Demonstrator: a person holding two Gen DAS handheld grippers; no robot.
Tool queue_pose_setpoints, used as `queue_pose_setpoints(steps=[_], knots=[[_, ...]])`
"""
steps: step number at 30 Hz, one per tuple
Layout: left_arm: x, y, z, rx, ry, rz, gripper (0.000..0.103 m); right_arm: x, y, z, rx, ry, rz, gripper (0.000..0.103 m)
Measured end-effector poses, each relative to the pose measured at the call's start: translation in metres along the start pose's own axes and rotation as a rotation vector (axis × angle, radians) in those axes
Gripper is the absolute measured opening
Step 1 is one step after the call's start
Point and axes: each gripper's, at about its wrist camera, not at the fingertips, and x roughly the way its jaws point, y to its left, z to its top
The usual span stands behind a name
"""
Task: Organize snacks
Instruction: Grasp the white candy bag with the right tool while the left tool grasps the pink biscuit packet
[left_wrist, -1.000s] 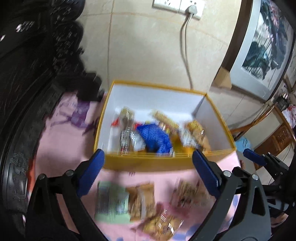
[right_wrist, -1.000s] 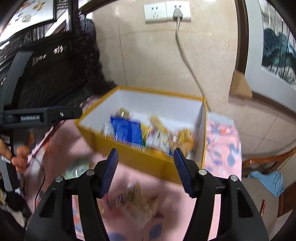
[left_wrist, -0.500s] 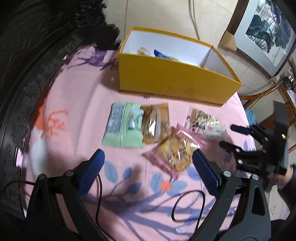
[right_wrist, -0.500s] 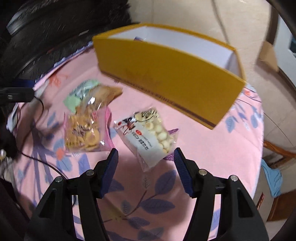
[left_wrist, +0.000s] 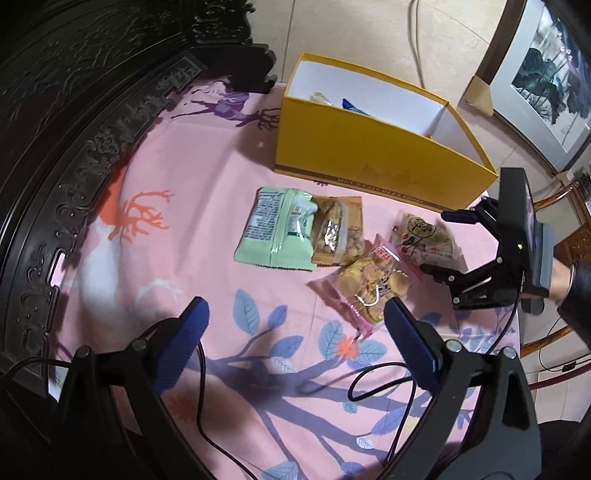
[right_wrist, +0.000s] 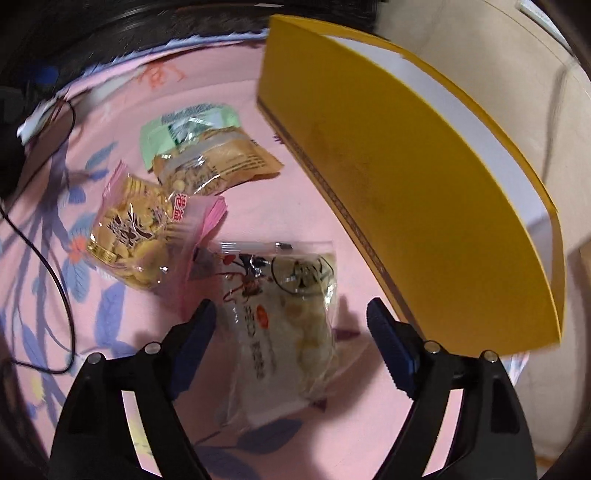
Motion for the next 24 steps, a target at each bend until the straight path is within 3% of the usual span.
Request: queue_pose_setpoints(steps=[2, 4, 7, 13, 21, 24], knots=[[0.000, 0.002, -0.001, -0.006, 0.001, 0.010, 0.097, 0.006, -0.003, 0.000, 0.015, 0.010, 0.034, 0.079], [0.000, 0.002, -0.001, -0.010, 0.003, 0.016, 0.097, 0.010, -0.002, -0.004, 0.032, 0.026, 0.036, 0.060], [0.003, 0.002, 0.001, 0.001, 0.007, 0.019, 0.097, 0.004, -0.001, -0.013, 0.078, -0.005, 0.010, 0.049], [0.015, -0.015, 0.016, 0.087, 0.008, -0.016, 0.097, -0.023, 0.009, -0.048, 0.255, -0.018, -0.009, 0.046], [0.072, -0.075, 0.016, 0.245, 0.110, -0.089, 0.097, -0.058, 0.044, -0.095, 0.505, -0.025, 0.004, 0.046], [0.096, -0.088, 0.011, 0.274, 0.157, -0.081, 0.097, -0.064, 0.054, -0.104, 0.572, -0.026, 0.007, 0.046]])
